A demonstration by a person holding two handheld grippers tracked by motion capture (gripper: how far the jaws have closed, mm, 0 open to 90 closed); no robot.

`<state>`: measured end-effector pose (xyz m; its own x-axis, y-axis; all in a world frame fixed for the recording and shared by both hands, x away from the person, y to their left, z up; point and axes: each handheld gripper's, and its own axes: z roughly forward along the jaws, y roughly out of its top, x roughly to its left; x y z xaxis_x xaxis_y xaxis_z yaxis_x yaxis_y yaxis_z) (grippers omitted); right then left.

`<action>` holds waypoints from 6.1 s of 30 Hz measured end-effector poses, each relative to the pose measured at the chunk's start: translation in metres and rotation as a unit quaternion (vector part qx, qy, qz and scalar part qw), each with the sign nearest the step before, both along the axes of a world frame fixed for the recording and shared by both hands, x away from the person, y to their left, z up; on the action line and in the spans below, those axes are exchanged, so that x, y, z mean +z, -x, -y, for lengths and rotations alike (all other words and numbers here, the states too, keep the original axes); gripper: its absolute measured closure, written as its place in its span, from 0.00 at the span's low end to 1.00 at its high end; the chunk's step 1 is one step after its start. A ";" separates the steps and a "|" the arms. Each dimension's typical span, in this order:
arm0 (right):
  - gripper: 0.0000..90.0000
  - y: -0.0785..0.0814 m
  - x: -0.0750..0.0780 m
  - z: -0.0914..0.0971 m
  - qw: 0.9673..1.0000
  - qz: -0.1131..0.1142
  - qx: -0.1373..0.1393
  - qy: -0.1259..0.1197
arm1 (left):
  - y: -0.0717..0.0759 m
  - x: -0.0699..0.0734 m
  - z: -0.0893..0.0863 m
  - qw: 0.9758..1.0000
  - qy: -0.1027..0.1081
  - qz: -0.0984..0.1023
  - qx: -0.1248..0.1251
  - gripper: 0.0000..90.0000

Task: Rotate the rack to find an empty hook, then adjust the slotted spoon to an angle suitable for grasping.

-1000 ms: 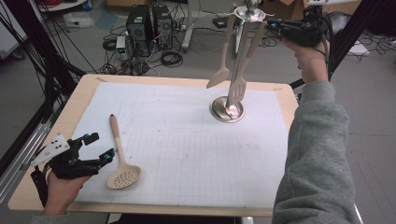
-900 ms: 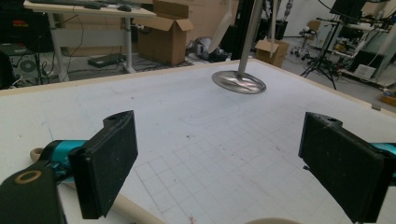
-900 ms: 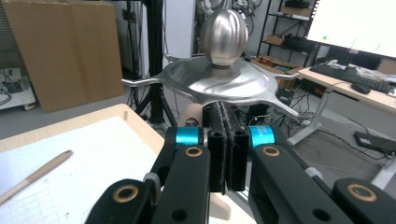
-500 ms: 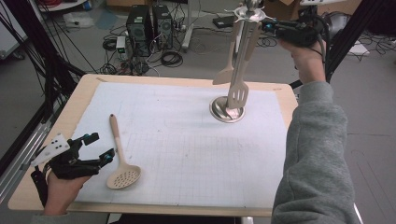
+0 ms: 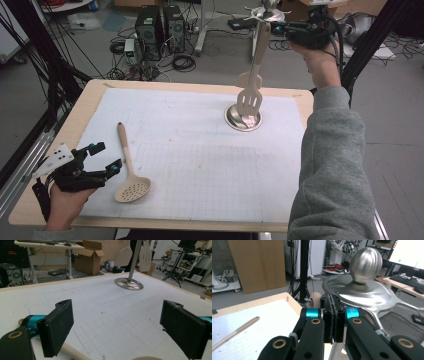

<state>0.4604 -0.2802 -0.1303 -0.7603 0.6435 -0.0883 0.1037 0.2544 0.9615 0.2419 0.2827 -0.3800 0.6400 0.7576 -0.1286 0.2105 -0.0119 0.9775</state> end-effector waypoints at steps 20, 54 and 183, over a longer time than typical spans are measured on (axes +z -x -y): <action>1.00 -0.002 0.001 -0.012 1.000 0.002 0.008 0.003 | 0.001 0.000 -0.001 1.000 -0.002 -0.002 0.002 0.14; 0.34 0.071 -0.041 -0.002 0.997 0.006 0.011 -0.082 | 0.007 0.008 -0.004 1.000 0.002 0.007 0.015 0.14; 0.33 0.185 -0.213 0.024 0.993 -0.068 0.063 -0.071 | -0.081 -0.051 -0.001 0.972 -0.143 -0.163 0.093 1.00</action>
<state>0.2757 -0.3046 -0.3432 -0.8342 0.5412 0.1056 0.2114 0.1370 0.9678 0.3224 0.2838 -0.4311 0.4492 0.8908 -0.0692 0.5329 -0.2050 0.8210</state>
